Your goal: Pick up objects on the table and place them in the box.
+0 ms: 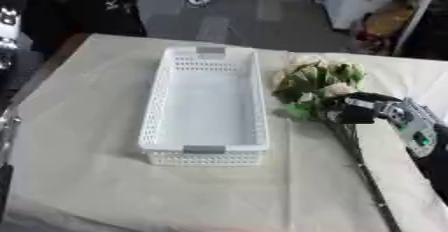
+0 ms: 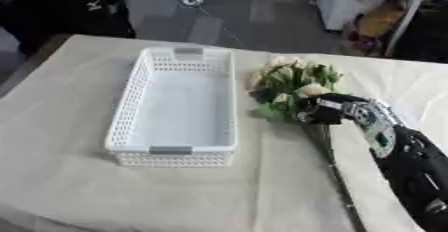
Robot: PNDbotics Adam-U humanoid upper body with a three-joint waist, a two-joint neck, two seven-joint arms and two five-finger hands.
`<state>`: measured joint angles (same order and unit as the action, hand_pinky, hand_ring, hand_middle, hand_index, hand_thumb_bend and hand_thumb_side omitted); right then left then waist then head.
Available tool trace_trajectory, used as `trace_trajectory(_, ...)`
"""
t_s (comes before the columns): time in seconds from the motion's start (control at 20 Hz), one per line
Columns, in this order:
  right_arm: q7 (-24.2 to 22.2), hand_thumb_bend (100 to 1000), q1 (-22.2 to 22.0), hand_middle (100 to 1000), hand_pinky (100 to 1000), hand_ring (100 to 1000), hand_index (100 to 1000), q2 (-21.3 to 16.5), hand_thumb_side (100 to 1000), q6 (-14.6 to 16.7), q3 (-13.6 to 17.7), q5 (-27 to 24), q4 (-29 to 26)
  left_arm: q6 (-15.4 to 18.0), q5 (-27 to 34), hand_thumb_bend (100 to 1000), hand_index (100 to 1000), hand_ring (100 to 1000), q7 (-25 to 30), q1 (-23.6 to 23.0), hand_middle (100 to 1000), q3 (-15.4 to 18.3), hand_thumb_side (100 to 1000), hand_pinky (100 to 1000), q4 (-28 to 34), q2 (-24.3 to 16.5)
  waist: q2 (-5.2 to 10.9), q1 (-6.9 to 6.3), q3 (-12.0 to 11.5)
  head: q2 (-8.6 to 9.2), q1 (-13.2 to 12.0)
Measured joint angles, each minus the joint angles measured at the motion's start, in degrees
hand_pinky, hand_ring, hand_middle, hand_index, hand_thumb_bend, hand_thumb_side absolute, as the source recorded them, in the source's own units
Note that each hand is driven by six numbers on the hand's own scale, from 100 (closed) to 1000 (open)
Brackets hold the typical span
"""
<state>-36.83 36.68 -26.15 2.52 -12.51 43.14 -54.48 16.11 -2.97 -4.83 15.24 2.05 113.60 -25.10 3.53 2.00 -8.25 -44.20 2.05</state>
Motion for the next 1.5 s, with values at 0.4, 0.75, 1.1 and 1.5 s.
trace_trajectory(0.4,5.5,100,-0.5,208,100,100,424,0.5,320,-0.1,0.4,-1.6,0.8,0.2,0.1,100,838,718,0.2,0.0,657,-0.2,762,581,0.0,0.0,-0.03,0.04,0.0,0.00,0.0)
trace_trajectory(0.75,18.8,100,-1.0,100,100,100,239,-0.5,458,1.2,1.1,-10.5,-2.6,0.2,0.2,100,839,719,0.2,0.0,657,-0.3,762,581,0.0,0.0,-0.07,-0.02,0.0,0.00,-0.6)
trace_trajectory(1.1,23.3,100,2.5,100,100,100,226,-6.8,386,4.5,2.5,-18.8,-10.1,0.1,0.2,100,839,721,0.3,0.0,656,-0.3,762,581,0.0,0.0,-0.07,-0.04,0.0,0.00,-1.6)
trace_trajectory(1.5,25.7,100,8.0,100,100,100,229,-11.8,394,4.1,4.7,-23.2,-17.1,0.0,0.2,100,839,721,0.4,0.0,655,-0.3,762,582,0.0,-0.2,-0.02,0.16,0.3,0.00,-2.3)
